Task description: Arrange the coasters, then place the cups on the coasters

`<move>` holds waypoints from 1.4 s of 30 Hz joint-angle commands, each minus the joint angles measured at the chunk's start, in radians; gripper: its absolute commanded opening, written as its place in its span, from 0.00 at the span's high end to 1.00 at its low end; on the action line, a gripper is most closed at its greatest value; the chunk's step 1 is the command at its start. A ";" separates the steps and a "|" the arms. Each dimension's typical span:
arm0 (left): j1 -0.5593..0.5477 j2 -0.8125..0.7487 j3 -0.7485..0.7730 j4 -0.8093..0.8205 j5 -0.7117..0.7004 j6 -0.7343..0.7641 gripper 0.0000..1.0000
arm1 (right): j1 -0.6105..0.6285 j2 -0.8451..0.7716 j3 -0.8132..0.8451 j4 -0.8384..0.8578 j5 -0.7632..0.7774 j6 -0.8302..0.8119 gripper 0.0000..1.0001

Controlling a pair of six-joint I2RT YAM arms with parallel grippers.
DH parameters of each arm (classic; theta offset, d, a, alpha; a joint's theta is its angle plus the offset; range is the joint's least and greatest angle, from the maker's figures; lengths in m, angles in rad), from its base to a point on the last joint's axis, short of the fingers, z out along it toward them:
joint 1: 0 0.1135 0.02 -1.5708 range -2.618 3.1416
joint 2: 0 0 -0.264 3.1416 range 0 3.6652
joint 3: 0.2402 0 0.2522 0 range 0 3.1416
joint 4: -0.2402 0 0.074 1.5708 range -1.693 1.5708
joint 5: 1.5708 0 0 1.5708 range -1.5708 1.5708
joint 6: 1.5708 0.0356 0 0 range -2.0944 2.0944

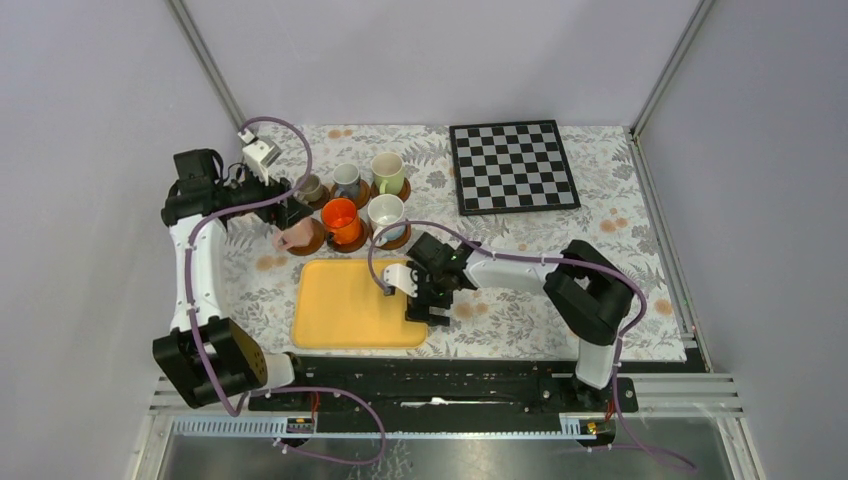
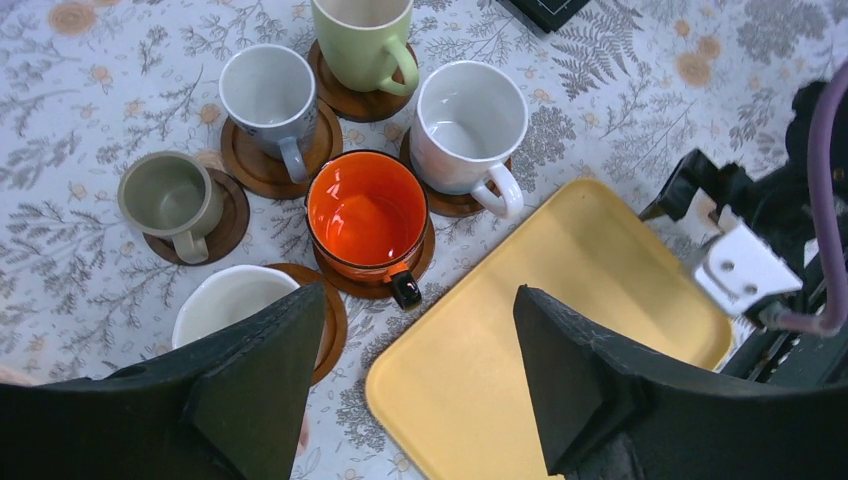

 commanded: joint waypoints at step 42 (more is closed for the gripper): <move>-0.021 0.200 0.365 0.151 -0.360 -0.508 0.01 | -0.598 -0.400 0.289 -0.228 -0.141 0.346 0.00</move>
